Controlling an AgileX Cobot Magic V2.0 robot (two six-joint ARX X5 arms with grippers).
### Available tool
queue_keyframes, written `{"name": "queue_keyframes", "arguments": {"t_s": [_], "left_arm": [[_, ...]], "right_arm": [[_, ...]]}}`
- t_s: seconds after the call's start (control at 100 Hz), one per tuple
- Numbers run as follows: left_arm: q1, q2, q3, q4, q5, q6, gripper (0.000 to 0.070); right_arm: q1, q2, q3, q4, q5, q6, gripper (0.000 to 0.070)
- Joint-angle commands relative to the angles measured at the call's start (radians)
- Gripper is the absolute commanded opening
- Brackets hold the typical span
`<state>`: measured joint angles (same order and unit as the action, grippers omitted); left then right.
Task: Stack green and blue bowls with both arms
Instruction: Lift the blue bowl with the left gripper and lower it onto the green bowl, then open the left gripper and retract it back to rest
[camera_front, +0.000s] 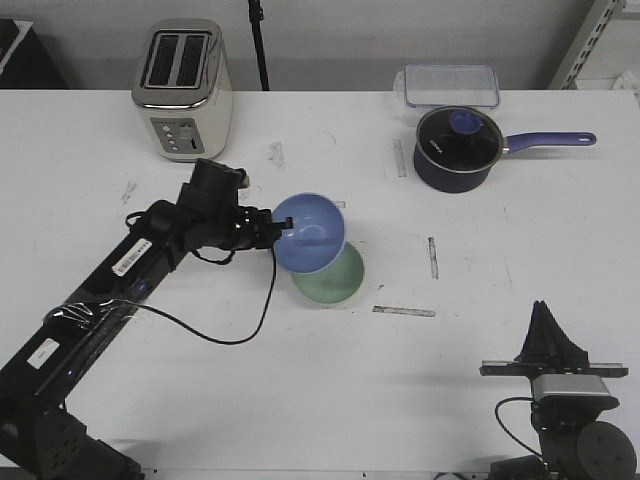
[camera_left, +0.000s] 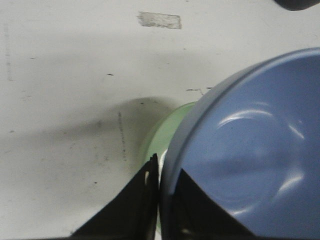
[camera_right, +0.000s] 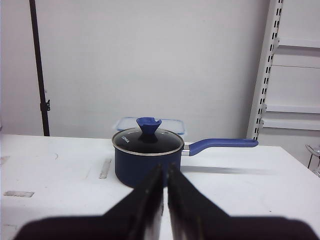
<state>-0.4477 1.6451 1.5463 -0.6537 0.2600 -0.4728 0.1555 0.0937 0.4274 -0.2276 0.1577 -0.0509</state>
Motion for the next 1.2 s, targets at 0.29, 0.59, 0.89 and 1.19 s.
{"name": "queue_keyframes", "arguments": {"t_s": [0.29,0.59,0.89,1.19], "left_arm": [[-0.139,0.109,0.102,-0.052,-0.139,-0.072,0.0001],[-0.15,0.178,0.102,-0.055,-0.14,-0.088,0.0016],[-0.158,0.209,0.102,-0.05,-0.139,-0.089,0.0155],[-0.168,0.149,0.132,-0.055,-0.139,-0.085,0.0294]], "right_arm": [[0.002,-0.002,0.004,0.01,0.0,0.009,0.001],[0.002,-0.002,0.004,0.01,0.0,0.009,0.001],[0.002,-0.002,0.004,0.01,0.0,0.009,0.001],[0.002,-0.002,0.004,0.01,0.0,0.009,0.001]]}}
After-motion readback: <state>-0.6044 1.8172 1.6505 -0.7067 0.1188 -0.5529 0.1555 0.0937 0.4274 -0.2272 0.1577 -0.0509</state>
